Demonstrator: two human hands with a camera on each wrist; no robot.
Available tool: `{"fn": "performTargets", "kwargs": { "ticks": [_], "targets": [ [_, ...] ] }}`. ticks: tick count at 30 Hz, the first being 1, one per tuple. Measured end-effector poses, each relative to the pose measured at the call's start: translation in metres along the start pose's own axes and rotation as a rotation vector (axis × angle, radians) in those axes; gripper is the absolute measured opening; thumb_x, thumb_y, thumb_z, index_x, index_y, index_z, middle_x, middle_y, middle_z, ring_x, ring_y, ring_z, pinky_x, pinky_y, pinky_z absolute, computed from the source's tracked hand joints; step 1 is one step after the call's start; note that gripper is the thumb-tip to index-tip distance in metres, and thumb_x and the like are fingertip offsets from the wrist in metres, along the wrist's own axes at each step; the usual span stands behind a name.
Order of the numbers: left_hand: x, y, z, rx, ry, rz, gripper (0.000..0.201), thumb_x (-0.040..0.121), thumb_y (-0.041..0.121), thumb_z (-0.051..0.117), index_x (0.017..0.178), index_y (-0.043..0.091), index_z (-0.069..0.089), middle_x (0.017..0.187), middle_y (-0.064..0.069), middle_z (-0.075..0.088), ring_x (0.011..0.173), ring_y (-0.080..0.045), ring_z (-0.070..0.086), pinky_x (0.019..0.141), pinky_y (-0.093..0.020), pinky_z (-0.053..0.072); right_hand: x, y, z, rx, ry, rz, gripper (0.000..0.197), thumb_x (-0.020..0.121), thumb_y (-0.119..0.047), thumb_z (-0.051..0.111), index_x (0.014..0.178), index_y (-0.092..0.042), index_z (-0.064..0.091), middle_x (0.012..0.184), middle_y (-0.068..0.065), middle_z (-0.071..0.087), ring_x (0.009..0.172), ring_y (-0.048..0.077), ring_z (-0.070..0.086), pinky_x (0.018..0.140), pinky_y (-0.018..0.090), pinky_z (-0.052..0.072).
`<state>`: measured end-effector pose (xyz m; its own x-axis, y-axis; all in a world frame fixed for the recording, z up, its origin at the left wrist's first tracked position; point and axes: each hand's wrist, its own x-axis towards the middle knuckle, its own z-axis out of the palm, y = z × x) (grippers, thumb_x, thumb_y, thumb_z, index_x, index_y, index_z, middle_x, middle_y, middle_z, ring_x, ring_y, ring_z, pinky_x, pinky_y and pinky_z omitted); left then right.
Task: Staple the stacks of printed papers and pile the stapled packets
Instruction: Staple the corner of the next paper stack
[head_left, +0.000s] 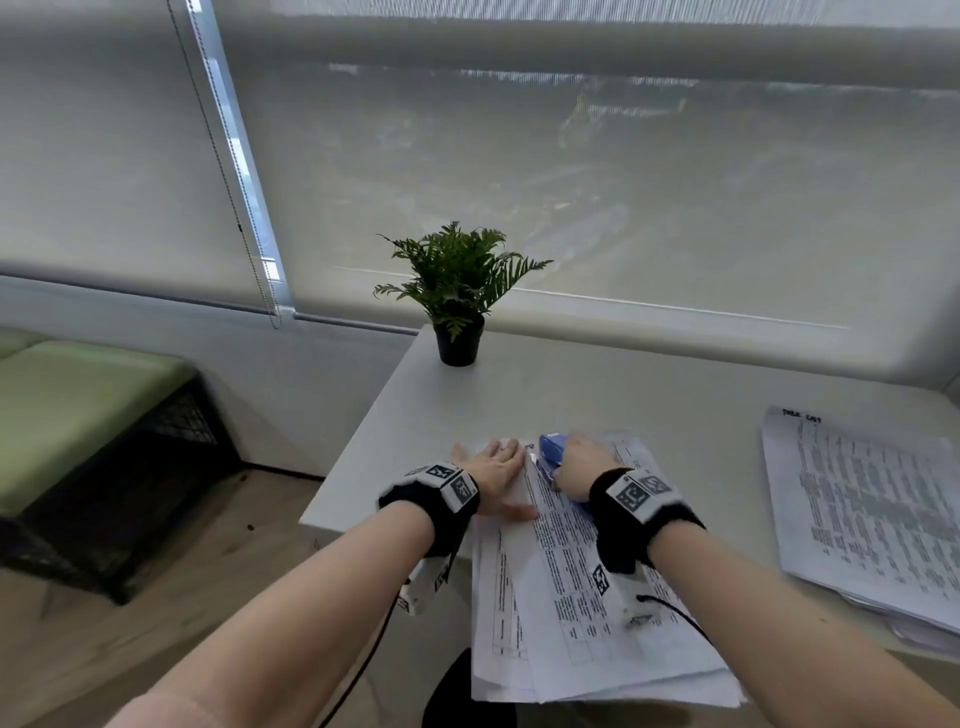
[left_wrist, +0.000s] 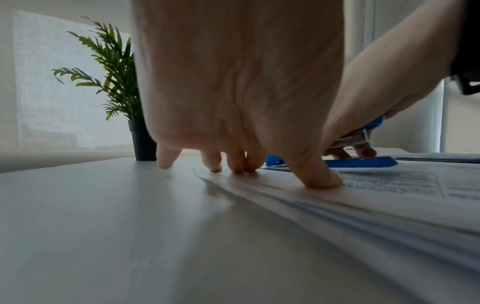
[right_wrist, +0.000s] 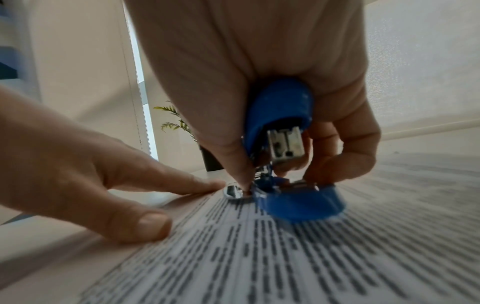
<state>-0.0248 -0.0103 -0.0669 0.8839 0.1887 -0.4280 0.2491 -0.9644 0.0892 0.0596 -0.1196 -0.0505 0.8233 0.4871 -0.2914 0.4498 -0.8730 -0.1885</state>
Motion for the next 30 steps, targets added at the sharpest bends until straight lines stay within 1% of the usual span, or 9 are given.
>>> {"fn": "performTargets", "kwargs": {
  "ticks": [4,8,11,15,21,23,27,30],
  "targets": [
    [0.001,0.003,0.000,0.024,0.005,-0.010,0.097,0.084,0.067,0.045,0.152,0.019,-0.005,0.161,0.002,-0.007,0.149,-0.020,0.000,0.114,-0.062,0.008,-0.008,0.008,-0.003,-0.021,0.019,-0.023,0.040,0.092,-0.016,0.051,0.130,-0.006,0.039,0.128,0.018,0.056,0.119,0.032,0.055,0.093,0.035,0.045],
    [-0.001,0.002,0.000,0.015,0.008,-0.008,0.096,0.084,0.067,0.044,0.152,0.020,-0.005,0.161,0.004,-0.008,0.149,-0.019,-0.001,0.113,-0.063,0.006,-0.008,0.005,-0.014,-0.053,0.007,-0.054,0.036,0.094,-0.017,0.050,0.128,-0.005,0.045,0.130,0.014,0.056,0.120,0.029,0.055,0.092,0.031,0.045],
    [0.000,0.002,0.001,0.008,0.008,-0.007,0.096,0.084,0.067,0.044,0.152,0.021,-0.004,0.161,0.004,-0.008,0.149,-0.020,-0.002,0.113,-0.063,0.005,-0.010,0.003,-0.014,-0.085,0.013,-0.062,0.033,0.096,-0.016,0.045,0.127,-0.004,0.047,0.131,0.014,0.056,0.121,0.029,0.054,0.094,0.033,0.045],
    [0.002,0.001,0.000,0.037,0.009,-0.002,0.094,0.085,0.067,0.043,0.152,0.021,-0.003,0.161,0.004,-0.007,0.149,-0.019,-0.001,0.114,-0.062,0.005,-0.010,0.001,-0.006,-0.045,0.043,-0.022,0.038,0.093,-0.016,0.051,0.129,-0.007,0.043,0.130,0.013,0.054,0.121,0.029,0.053,0.097,0.036,0.044],
    [0.001,0.004,-0.002,0.051,-0.006,-0.007,0.094,0.085,0.067,0.043,0.152,0.021,-0.004,0.161,0.003,-0.007,0.149,-0.020,-0.001,0.114,-0.063,0.003,-0.013,0.003,-0.003,0.006,0.069,-0.002,0.038,0.093,-0.015,0.051,0.130,-0.008,0.042,0.129,0.014,0.055,0.120,0.031,0.053,0.096,0.039,0.044],
    [-0.001,0.003,-0.002,0.043,-0.005,-0.002,0.095,0.085,0.067,0.043,0.152,0.020,-0.004,0.161,0.003,-0.007,0.149,-0.020,-0.002,0.114,-0.063,0.003,-0.011,0.000,-0.002,0.007,0.074,0.005,0.038,0.093,-0.016,0.051,0.130,-0.007,0.042,0.129,0.014,0.055,0.120,0.031,0.053,0.097,0.039,0.044],
    [0.000,0.002,-0.001,0.040,0.006,0.000,0.094,0.086,0.067,0.043,0.152,0.019,-0.004,0.161,0.003,-0.007,0.149,-0.020,-0.001,0.114,-0.063,0.005,-0.004,-0.007,-0.006,0.046,0.064,-0.005,0.033,0.095,-0.023,0.049,0.125,-0.008,0.049,0.127,0.011,0.058,0.119,0.028,0.056,0.095,0.034,0.045],
    [0.001,0.002,-0.001,0.035,0.004,-0.005,0.096,0.084,0.068,0.044,0.152,0.020,-0.004,0.161,0.003,-0.007,0.149,-0.019,-0.001,0.114,-0.062,0.004,-0.005,-0.002,0.002,0.057,0.061,0.004,0.037,0.094,-0.018,0.047,0.128,-0.006,0.041,0.128,0.017,0.056,0.119,0.034,0.053,0.095,0.040,0.045]
  ]
}}
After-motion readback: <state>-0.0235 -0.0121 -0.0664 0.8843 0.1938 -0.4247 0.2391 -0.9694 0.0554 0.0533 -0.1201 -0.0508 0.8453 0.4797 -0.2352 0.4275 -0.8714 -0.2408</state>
